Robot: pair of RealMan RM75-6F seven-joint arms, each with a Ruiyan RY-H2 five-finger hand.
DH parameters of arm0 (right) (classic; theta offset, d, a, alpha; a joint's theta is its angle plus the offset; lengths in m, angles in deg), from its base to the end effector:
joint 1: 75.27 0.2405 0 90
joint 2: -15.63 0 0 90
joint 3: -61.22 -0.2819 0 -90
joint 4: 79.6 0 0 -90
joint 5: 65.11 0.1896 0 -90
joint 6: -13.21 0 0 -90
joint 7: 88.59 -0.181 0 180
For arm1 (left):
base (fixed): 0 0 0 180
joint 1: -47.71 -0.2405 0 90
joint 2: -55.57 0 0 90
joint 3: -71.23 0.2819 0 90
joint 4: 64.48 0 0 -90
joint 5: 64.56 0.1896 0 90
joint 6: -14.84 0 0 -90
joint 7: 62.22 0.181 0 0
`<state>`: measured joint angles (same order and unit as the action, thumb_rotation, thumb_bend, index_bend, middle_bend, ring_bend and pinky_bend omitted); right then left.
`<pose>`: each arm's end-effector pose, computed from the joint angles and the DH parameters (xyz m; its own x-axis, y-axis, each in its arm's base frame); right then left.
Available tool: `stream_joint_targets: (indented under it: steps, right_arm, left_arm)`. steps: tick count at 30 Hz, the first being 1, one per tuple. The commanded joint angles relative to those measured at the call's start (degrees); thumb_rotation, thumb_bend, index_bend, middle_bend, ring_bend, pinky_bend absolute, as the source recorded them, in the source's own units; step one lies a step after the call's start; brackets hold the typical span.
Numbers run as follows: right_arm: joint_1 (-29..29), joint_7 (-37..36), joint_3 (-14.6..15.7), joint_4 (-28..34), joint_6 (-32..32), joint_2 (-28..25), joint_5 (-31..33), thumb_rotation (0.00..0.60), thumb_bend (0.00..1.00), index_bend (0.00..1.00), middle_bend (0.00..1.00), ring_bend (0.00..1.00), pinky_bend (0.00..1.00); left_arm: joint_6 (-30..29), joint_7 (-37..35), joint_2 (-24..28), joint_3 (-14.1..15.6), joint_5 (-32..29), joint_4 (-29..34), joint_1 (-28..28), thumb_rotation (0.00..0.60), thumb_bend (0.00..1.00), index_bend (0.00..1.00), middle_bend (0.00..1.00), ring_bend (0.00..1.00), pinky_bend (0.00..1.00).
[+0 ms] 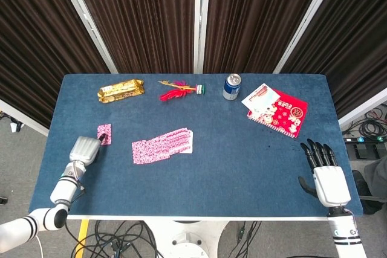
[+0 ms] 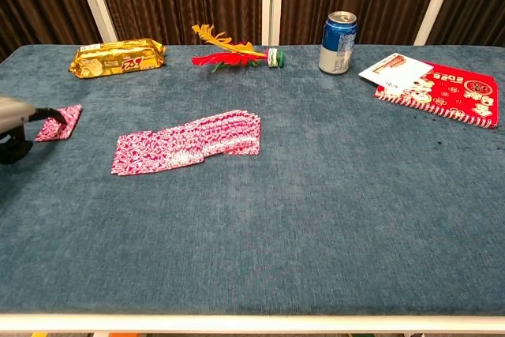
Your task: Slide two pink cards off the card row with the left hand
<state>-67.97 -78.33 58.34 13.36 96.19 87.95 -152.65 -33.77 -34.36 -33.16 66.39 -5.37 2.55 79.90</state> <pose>-0.3002 -0.2299 0.1321 0.4234 -0.0246 0.9056 -0.9032 -0.0887 0.4199 -0.3259 0.3682 0.0041 0.6782 0.3891 0.6234 0.7167 -0.1626 -0.6782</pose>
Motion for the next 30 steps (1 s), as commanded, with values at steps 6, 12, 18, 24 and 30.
stream_joint_targets:
  steps: [6,12,18,24,30]
  right_arm:
    - [0.09,-0.26,-0.13,-0.21,-0.13,0.28,0.27,0.6,0.2,0.0,0.0,0.0,0.0]
    - [0.13,-0.23,-0.12,-0.64,-0.54,0.47,0.77,0.6,0.2,0.0,0.0,0.0,0.0]
    - [0.14,-0.81,-0.26,-1.01,-0.75,0.39,1.28,0.6,0.2,0.0,0.0,0.0,0.0]
    - [0.08,-1.89,-0.26,-1.76,-0.86,0.58,1.54,0.6,0.2,0.0,0.0,0.0,0.0]
    - [0.1,-2.65,-0.4,-2.25,-0.82,0.49,1.63,0.6,0.2,0.0,0.0,0.0,0.0]
  left_arm:
    - [-4.35,0.2,2.33,3.19,7.79,10.86,-0.47,0.6,0.62,0.14,0.85,0.87,0.91]
    - [-5.31,-0.56,0.76,4.72,11.31,13.94,-0.43,0.6,0.62,0.14,0.85,0.87,0.91]
    - [-5.67,-0.32,-0.55,3.91,11.19,12.77,0.18,0.6,0.62,0.14,0.85,0.87,0.91]
    - [-5.39,0.6,-1.72,3.39,9.84,10.86,0.58,0.6,0.62,0.14,0.84,0.87,0.91]
    - [-3.7,2.5,-2.75,3.85,8.1,9.67,1.18,0.6,0.62,0.14,0.84,0.87,0.91]
